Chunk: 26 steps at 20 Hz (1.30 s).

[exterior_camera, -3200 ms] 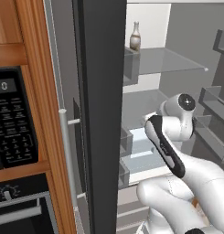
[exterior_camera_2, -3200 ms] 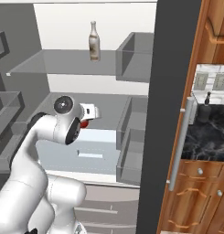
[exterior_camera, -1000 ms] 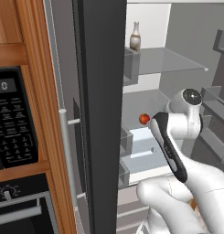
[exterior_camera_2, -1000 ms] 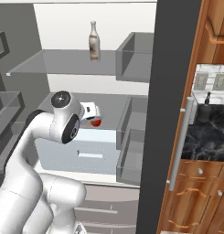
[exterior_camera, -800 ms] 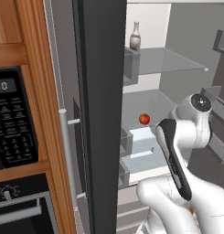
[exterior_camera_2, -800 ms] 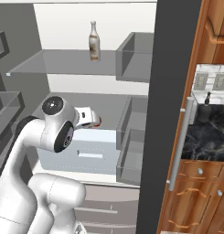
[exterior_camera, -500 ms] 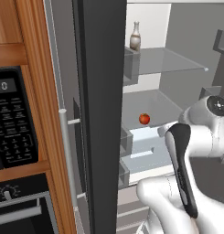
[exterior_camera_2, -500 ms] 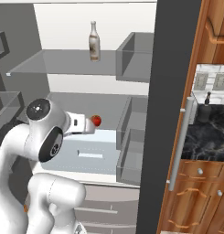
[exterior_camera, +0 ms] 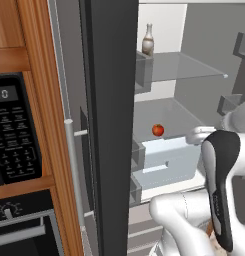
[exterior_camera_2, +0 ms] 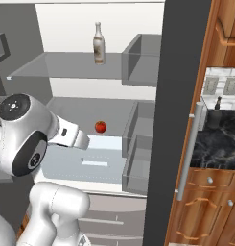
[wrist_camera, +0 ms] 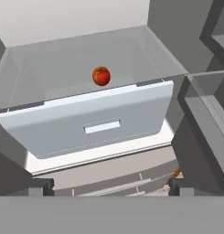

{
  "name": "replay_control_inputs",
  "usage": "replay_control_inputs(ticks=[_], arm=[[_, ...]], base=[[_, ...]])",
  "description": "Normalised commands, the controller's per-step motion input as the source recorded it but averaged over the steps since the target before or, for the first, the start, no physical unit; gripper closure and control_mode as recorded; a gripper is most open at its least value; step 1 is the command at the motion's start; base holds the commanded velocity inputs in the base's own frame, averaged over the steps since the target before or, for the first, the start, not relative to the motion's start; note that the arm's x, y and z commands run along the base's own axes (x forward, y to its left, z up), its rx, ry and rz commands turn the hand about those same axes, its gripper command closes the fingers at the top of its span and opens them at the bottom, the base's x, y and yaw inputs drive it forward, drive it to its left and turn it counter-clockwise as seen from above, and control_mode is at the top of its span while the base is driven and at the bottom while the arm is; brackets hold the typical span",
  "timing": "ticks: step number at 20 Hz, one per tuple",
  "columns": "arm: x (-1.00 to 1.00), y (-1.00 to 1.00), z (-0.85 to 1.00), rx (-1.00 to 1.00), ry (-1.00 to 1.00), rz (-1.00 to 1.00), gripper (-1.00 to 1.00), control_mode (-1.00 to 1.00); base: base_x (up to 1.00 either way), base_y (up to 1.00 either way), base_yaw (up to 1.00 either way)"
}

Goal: Place the liquors on the top shelf of the fridge to keep them out of children's reach, and place the apple on lower shelves for easy access.

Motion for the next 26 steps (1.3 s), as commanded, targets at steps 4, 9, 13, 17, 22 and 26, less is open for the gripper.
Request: replay_control_inputs(ticks=[4, 9, 13, 17, 22, 26], arm=[[-0.31, 0.08, 0.09, -0.04, 0.05, 0.00, -1.00, -1.00], [-0.35, 0.01, 0.10, -0.03, 0.04, 0.01, -1.00, -1.00], [-0.23, 0.00, 0.02, -0.01, 0.02, 0.00, -1.00, 1.00], [0.00, 0.00, 0.00, 0.00, 0.00, 0.00, -1.00, 1.00], [0.00, 0.00, 0.00, 0.00, 0.00, 0.00, -1.00, 1.00], [0.00, 0.00, 0.00, 0.00, 0.00, 0.00, -1.00, 1.00]], base=[[0.00, 0.00, 0.00], [0.00, 0.00, 0.00], [-0.40, -0.07, 0.00], [-0.90, -0.68, -0.15], [-0.69, -0.90, -0.32], [-0.13, -0.97, -0.30]])
